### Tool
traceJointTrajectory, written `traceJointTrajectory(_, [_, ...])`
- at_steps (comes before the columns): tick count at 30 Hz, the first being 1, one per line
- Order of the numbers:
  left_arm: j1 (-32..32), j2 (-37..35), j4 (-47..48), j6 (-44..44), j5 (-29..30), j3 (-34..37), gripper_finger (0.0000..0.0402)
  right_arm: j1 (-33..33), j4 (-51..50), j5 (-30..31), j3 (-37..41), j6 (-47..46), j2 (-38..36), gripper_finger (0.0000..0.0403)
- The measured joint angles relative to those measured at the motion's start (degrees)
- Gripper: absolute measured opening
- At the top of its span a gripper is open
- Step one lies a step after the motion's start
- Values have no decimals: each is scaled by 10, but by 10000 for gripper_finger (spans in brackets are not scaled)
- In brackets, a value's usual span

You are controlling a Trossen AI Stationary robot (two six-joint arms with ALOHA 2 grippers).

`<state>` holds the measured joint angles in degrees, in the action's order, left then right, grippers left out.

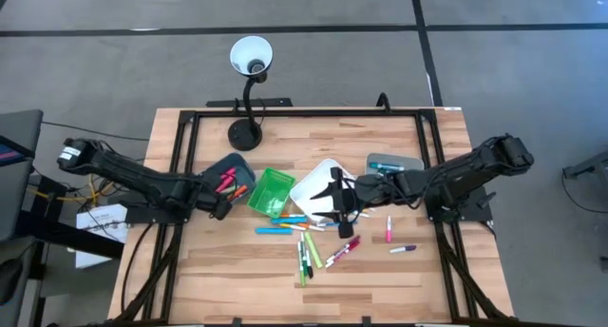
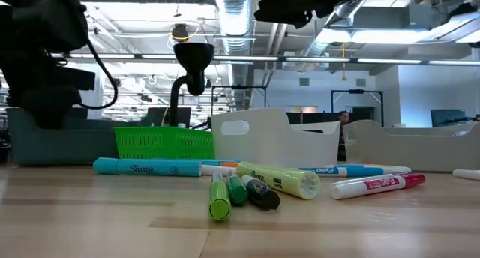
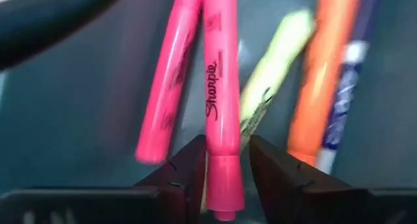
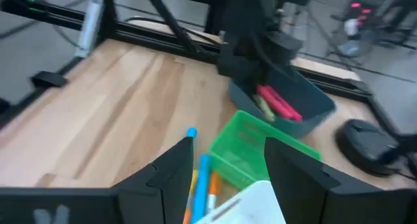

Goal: Pick & Place Markers
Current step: Put the pink highlighter pen into the blue bin, then put the light blue highlighter pen into the blue bin

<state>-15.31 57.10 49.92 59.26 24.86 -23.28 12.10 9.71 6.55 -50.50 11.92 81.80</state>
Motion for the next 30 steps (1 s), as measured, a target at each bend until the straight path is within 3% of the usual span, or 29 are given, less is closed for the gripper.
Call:
traceJointTrajectory(6, [8,0,-4,-50,16,-38,144,-14,7,-36,1,-38,16,186])
traceJointTrajectory(13, [6,-5,-19,-80,24,-90,152,-14,36,-43,-35,-37,113,204])
traceJointTrajectory(23, [-71,4,-325,-237,25,-94,122,-5,-138,-66,-191,-56,270,194])
traceJointTrajectory(30, [-134,138,-456,-273,25,-94,134,-5,-215,-63,-235,-74,289,173])
